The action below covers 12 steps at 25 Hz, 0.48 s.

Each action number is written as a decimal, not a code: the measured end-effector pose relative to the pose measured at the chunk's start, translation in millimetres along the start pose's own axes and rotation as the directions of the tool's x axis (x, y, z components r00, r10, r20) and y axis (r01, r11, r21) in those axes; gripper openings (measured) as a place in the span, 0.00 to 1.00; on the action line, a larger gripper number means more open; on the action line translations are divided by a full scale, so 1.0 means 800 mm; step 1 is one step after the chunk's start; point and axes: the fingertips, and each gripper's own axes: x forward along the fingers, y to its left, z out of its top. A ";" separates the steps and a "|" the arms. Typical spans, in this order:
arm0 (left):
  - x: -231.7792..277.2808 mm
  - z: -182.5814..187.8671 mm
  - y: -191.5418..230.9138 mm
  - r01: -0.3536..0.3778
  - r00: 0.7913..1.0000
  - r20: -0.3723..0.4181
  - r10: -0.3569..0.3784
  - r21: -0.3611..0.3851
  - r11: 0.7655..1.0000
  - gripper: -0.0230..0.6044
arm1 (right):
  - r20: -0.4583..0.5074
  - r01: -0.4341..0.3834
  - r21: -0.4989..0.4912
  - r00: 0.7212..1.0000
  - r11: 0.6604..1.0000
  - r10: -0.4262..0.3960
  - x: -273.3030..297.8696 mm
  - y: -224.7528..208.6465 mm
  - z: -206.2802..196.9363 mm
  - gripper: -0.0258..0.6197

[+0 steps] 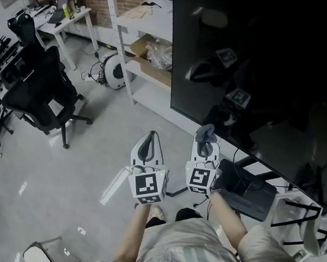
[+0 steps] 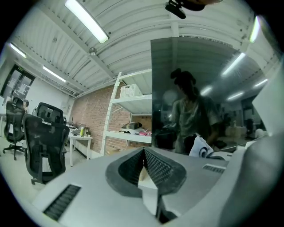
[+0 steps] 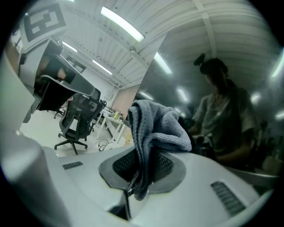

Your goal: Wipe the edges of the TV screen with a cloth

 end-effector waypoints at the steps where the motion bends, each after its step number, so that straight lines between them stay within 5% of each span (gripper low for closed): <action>1: 0.005 0.000 0.018 0.005 1.000 -0.001 -0.005 -0.001 1.000 0.06 | 0.005 0.002 0.005 1.000 1.000 -0.002 0.011 0.012 0.008 0.12; 12: 0.085 -0.010 0.126 0.067 0.998 -0.004 -0.068 -0.043 0.997 0.06 | 0.012 0.039 0.012 0.999 0.999 -0.039 0.087 0.089 0.059 0.12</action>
